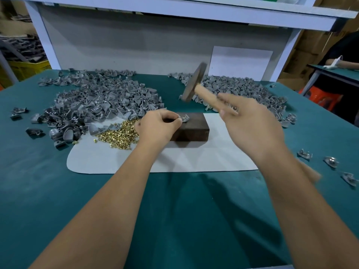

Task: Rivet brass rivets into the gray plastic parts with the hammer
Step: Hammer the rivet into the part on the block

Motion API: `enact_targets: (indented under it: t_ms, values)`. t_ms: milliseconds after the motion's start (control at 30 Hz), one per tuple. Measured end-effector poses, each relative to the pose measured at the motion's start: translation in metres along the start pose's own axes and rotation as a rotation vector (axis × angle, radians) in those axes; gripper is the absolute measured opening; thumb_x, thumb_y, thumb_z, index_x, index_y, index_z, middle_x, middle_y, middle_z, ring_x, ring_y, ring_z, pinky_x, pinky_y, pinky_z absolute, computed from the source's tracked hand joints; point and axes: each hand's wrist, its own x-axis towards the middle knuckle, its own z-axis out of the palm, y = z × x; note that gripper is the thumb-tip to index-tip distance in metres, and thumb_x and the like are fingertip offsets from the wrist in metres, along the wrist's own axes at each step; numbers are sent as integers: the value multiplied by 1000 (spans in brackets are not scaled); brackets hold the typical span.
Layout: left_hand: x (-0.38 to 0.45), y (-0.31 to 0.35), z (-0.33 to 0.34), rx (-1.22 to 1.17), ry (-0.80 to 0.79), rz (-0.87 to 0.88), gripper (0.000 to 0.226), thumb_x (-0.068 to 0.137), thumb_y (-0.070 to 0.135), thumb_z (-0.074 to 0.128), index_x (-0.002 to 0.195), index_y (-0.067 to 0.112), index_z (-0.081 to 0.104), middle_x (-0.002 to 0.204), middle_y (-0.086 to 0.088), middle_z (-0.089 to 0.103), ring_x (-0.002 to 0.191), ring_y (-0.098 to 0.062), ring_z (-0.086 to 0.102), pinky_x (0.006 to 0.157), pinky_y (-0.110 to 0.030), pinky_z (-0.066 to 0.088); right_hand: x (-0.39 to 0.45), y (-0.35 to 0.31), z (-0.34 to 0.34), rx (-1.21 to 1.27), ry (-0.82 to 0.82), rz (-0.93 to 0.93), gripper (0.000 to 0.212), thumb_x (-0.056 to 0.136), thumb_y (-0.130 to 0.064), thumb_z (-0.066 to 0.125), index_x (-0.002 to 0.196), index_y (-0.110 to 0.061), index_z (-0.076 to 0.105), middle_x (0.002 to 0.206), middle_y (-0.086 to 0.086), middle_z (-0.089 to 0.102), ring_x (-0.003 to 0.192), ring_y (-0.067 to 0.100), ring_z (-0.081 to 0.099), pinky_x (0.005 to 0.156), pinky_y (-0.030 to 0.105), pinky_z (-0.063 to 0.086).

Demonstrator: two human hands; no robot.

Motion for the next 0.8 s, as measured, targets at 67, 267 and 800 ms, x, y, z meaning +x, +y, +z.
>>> enact_targets:
  t_ms: [67, 267, 800]
  values:
    - [0, 0, 0, 19, -7, -6, 30, 82, 34, 75, 58, 46, 61, 71, 36, 57, 100, -7, 61, 108, -46, 37, 16, 2, 7, 140, 50, 114, 22, 95, -38, 45, 106, -25, 59, 84, -5, 64, 72, 24, 61, 62, 36, 49]
    - [4, -2, 1, -87, -56, -54, 30, 86, 25, 72, 62, 42, 65, 82, 32, 62, 108, -12, 59, 109, -49, 35, 30, 16, 41, 92, -22, 336, 26, 97, -32, 43, 80, -14, 47, 70, 2, 51, 60, 21, 49, 49, 28, 26]
    - [2, -4, -6, -141, -130, -10, 20, 89, 26, 71, 72, 38, 70, 100, 19, 70, 114, -10, 59, 110, -44, 37, 15, 22, 62, -297, 45, 130, 39, 94, -40, 46, 107, -8, 64, 113, 15, 52, 108, 34, 47, 70, 33, 30]
